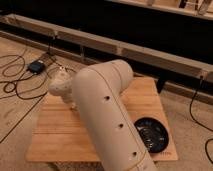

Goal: Wipe the white sponge on the table

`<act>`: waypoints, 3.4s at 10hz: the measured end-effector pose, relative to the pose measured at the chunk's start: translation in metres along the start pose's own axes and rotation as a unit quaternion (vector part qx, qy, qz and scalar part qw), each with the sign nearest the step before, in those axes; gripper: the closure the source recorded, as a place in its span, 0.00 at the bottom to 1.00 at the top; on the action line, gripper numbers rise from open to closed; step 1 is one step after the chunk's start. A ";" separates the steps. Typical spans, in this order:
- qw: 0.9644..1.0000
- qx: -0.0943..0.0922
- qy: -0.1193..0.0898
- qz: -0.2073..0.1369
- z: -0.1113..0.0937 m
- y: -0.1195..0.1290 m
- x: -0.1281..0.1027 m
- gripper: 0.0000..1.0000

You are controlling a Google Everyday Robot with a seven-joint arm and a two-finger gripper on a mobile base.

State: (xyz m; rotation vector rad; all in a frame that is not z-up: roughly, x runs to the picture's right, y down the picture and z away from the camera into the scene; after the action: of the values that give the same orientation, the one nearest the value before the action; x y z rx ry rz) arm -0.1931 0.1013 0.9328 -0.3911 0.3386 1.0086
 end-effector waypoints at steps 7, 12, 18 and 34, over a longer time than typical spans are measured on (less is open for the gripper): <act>0.997 -0.048 0.008 -0.056 -0.011 0.055 0.018 1.00; 0.994 -0.061 0.006 -0.087 -0.019 0.081 0.050 1.00; 0.998 -0.061 0.023 -0.022 -0.006 0.055 0.108 1.00; 0.999 0.001 -0.024 0.045 -0.001 -0.030 0.004 1.00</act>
State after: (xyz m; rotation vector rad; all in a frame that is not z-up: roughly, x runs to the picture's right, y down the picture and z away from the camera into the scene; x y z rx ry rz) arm -0.1648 0.0896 0.9349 -0.3511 0.3162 1.1045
